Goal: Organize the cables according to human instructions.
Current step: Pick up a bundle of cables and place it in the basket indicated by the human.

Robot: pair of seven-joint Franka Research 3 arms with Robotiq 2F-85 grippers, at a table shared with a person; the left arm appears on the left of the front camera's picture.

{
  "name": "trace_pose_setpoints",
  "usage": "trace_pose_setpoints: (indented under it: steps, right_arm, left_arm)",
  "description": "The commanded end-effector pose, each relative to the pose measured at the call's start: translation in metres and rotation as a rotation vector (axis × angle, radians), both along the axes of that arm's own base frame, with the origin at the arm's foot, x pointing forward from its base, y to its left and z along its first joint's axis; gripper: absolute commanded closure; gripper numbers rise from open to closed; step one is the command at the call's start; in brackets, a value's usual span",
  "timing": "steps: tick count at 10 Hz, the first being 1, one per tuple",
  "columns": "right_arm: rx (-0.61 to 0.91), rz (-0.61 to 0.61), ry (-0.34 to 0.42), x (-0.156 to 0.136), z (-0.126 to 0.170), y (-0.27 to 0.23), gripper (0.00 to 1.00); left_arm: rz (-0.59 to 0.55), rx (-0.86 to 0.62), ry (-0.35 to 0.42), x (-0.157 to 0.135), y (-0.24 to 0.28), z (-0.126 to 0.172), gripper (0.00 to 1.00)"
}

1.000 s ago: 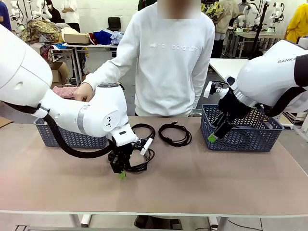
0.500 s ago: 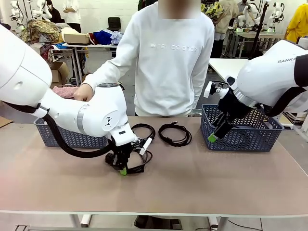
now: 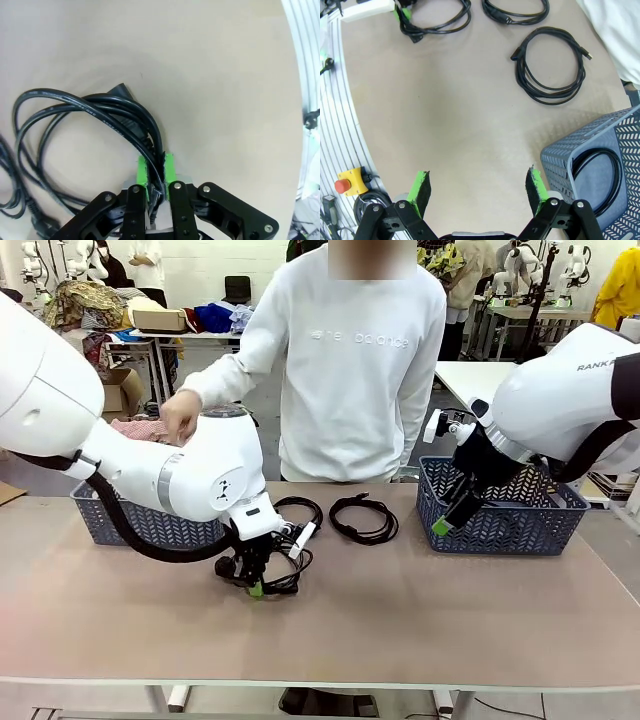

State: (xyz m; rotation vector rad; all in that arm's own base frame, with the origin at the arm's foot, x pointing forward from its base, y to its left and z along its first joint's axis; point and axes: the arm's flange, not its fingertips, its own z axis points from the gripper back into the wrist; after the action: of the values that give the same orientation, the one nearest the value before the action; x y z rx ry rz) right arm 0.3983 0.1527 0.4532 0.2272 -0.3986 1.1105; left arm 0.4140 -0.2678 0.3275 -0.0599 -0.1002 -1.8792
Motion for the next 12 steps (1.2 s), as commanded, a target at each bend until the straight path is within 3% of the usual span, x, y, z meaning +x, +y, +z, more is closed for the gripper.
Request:
trace_pose_setpoints:
  steps: [1, 5, 7, 12]
  right_arm:
    - [0.002, -0.006, -0.001, 0.000, 0.001, -0.001, 0.00]
    - [0.002, -0.006, -0.001, 0.000, 0.001, -0.001, 0.00]
    - [0.002, -0.006, -0.001, 0.000, 0.001, -0.001, 0.00]
    - [0.002, -0.006, -0.001, 0.000, 0.001, -0.001, 0.00]
  left_arm:
    - [-0.005, -0.006, -0.036, -0.004, -0.006, 0.035, 1.00]
    - [-0.031, -0.013, -0.028, 0.016, -0.011, 0.125, 1.00]
    - [0.016, -0.007, -0.027, 0.038, 0.004, 0.160, 1.00]
    - [0.261, -0.064, -0.081, 0.093, 0.085, 0.193, 1.00]
